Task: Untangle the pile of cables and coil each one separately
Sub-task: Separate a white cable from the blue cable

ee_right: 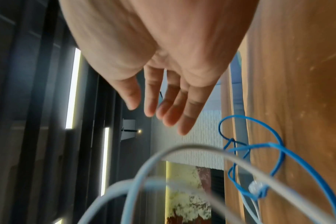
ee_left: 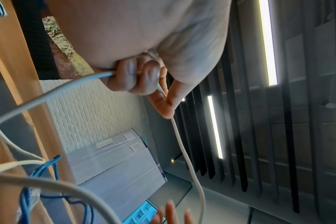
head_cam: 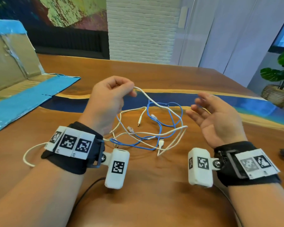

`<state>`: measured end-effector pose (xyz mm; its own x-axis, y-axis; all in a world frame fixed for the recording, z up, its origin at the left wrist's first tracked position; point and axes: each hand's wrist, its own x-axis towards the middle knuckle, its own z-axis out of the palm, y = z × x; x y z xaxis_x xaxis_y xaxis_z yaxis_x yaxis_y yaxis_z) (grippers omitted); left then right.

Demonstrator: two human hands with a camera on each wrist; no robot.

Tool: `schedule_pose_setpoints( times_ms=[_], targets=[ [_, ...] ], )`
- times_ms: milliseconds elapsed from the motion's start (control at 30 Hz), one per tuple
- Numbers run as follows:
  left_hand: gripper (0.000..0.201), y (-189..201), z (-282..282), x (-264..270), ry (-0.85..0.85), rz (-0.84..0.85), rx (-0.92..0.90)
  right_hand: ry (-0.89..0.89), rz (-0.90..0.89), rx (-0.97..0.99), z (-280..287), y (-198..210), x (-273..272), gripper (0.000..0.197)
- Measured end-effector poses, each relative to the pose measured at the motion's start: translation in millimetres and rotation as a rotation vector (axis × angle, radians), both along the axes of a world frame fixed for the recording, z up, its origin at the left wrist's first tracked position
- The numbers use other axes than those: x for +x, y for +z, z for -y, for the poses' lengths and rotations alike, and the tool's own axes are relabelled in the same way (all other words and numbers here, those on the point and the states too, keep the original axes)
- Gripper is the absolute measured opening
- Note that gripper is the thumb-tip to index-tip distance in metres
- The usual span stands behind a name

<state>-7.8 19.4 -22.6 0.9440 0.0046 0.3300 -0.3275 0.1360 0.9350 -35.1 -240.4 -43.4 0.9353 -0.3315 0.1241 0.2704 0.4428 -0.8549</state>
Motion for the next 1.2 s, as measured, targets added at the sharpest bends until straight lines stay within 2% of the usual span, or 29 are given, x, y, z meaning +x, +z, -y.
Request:
schedule_pose_setpoints(
  times_ms=[100, 167, 233, 267, 300, 367, 467, 533, 600, 667, 733, 800, 867, 967, 1033, 1067, 1133, 1200],
  targets=[
    [0.004, -3.5, 10.5, -5.1, -0.088, 0.024, 0.052, 0.305, 0.056, -0.138, -23.0, 1.4, -10.4, 0.042],
    [0.006, -4.4, 13.8, -6.3, -0.129, 0.024, 0.088, 0.392, 0.044, -0.365, -36.6, -1.2, -15.9, 0.039],
    [0.005, -5.2, 10.8, -3.9, -0.151, 0.007, 0.164, 0.318, 0.061, -0.484, -41.9, -1.8, -16.5, 0.016],
    [0.009, -5.9, 8.7, -2.2, -0.163, -0.016, 0.217, 0.245, 0.073, -0.456, -39.0, -1.7, -14.6, 0.02],
    [0.017, -6.8, 6.1, -0.6, -0.175, -0.045, 0.269, 0.174, 0.079, -0.376, -34.1, -0.3, -12.7, 0.028],
    [0.031, -5.9, 3.0, 0.2, -0.174, -0.102, 0.334, 0.038, 0.113, -0.164, -19.7, 7.8, -10.5, 0.03],
    [0.035, -2.8, -0.5, 2.9, -0.093, -0.14, 0.266, -0.168, 0.114, 0.036, 8.6, 14.8, -7.0, 0.023],
    [0.031, -1.2, -2.9, 4.2, -0.072, -0.166, 0.141, -0.286, 0.056, 0.02, 23.8, 13.0, -3.9, 0.015],
    [0.028, 0.5, -3.1, 3.3, -0.091, -0.176, 0.056, -0.373, -0.021, -0.152, 29.2, 8.3, -0.5, 0.01],
    [0.028, 1.2, -1.6, 2.7, -0.087, -0.152, 0.045, -0.382, -0.079, -0.493, 27.7, 2.3, 2.9, 0.014],
    [0.028, 0.0, -0.6, 2.2, -0.048, -0.088, 0.102, -0.326, -0.088, -0.803, 22.8, -1.3, 3.9, 0.024],
    [0.026, -2.9, 0.8, 1.8, -0.038, -0.017, 0.193, -0.289, -0.039, -0.933, 12.4, 0.6, 0.0, 0.03],
    [0.023, -4.3, 5.5, -3.3, -0.072, 0.036, 0.287, -0.23, 0.094, -0.932, -3.3, 2.6, -5.4, 0.034],
    [0.021, -6.1, 16.3, -12.3, -0.172, 0.079, 0.387, 0.044, 0.257, -0.877, -33.5, -0.9, -13.4, 0.037],
    [0.023, -6.1, 19.9, -16.5, -0.24, 0.064, 0.418, 0.156, 0.277, -0.911, -47.0, -4.7, -16.4, 0.017],
    [0.026, -6.3, 19.5, -17.1, -0.269, 0.044, 0.441, 0.151, 0.282, -0.915, -49.8, -4.3, -16.9, 0.012],
    [0.039, -5.8, 15.6, -15.6, -0.312, -0.016, 0.484, 0.031, 0.273, -0.867, -43.7, -2.6, -14.4, 0.026],
    [0.047, -3.6, 10.3, -13.2, -0.302, -0.059, 0.503, -0.117, 0.248, -0.71, -26.7, 4.3, -10.4, 0.03]
  ],
)
